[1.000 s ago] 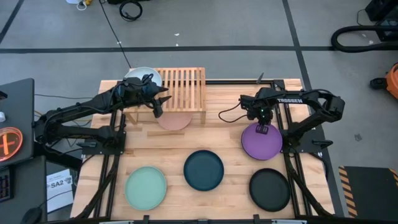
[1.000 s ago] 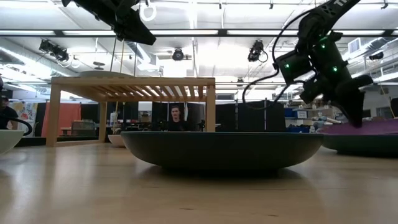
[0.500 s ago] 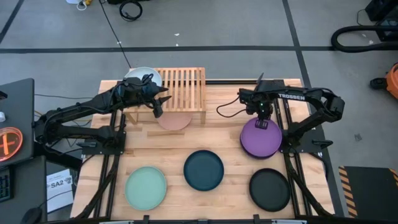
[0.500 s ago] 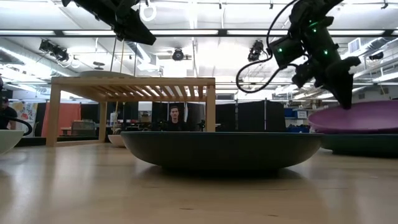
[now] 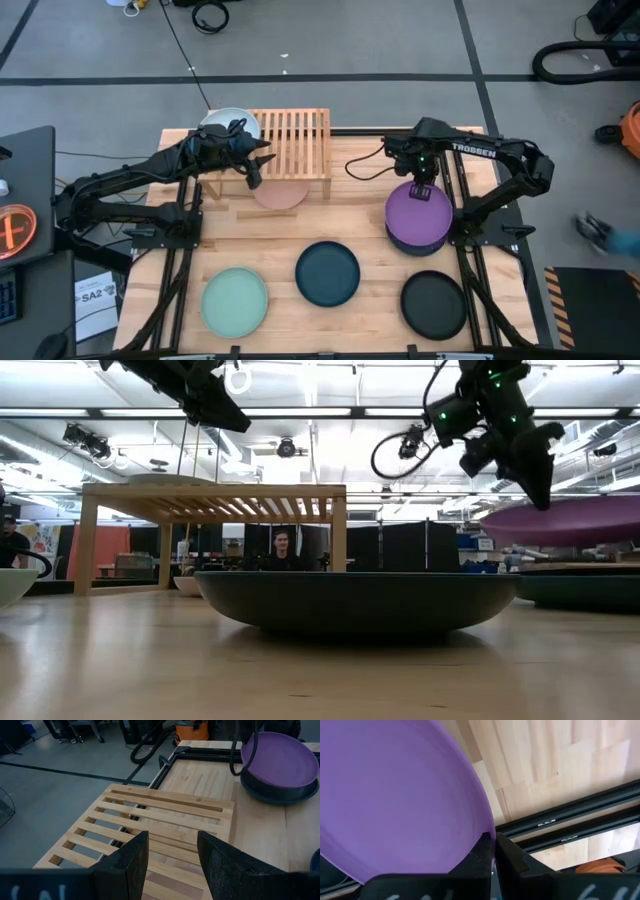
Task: Place and stack plates onto a shelf
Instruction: Stack the violet plate on the top of the white plate on the shelf
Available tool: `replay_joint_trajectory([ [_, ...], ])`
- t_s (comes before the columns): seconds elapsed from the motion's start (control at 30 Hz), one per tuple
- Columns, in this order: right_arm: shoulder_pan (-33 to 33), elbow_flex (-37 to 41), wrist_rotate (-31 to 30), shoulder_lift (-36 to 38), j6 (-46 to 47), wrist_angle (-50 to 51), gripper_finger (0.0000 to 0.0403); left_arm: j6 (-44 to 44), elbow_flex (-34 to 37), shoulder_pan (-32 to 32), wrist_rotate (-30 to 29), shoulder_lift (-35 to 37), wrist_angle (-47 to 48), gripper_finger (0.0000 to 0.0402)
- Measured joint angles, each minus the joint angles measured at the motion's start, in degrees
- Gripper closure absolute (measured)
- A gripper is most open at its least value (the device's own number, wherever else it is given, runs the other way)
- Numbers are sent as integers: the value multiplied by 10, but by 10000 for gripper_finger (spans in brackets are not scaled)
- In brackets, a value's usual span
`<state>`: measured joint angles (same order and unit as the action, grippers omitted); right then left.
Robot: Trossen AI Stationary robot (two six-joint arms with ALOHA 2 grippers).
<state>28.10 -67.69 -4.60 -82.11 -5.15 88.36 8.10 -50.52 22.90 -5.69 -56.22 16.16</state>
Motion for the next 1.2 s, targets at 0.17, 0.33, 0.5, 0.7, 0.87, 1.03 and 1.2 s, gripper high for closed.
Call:
replay_joint_trajectory([
  [0.17, -9, -38, 15, 0, -3, 7, 390, 0, 0, 0, 0, 0, 0, 228],
  [0.33, -34, -73, 32, 0, -6, 6, 390, 0, 0, 0, 0, 0, 0, 228],
  [0.5, -63, -107, 32, 0, 1, 6, 390, 0, 0, 0, 0, 0, 0, 228],
  [0.7, -101, -145, 32, 0, 19, 5, 389, 0, 0, 0, 0, 0, 0, 228],
  [0.87, -135, -162, 33, 0, 42, 3, 389, 0, 0, 0, 0, 0, 0, 228],
  [1.03, -171, -164, 43, 0, 71, -13, 389, 0, 0, 0, 0, 0, 0, 228],
  [1.2, -205, -164, 44, 0, 98, -64, 389, -1, 0, 0, 0, 0, 0, 228],
])
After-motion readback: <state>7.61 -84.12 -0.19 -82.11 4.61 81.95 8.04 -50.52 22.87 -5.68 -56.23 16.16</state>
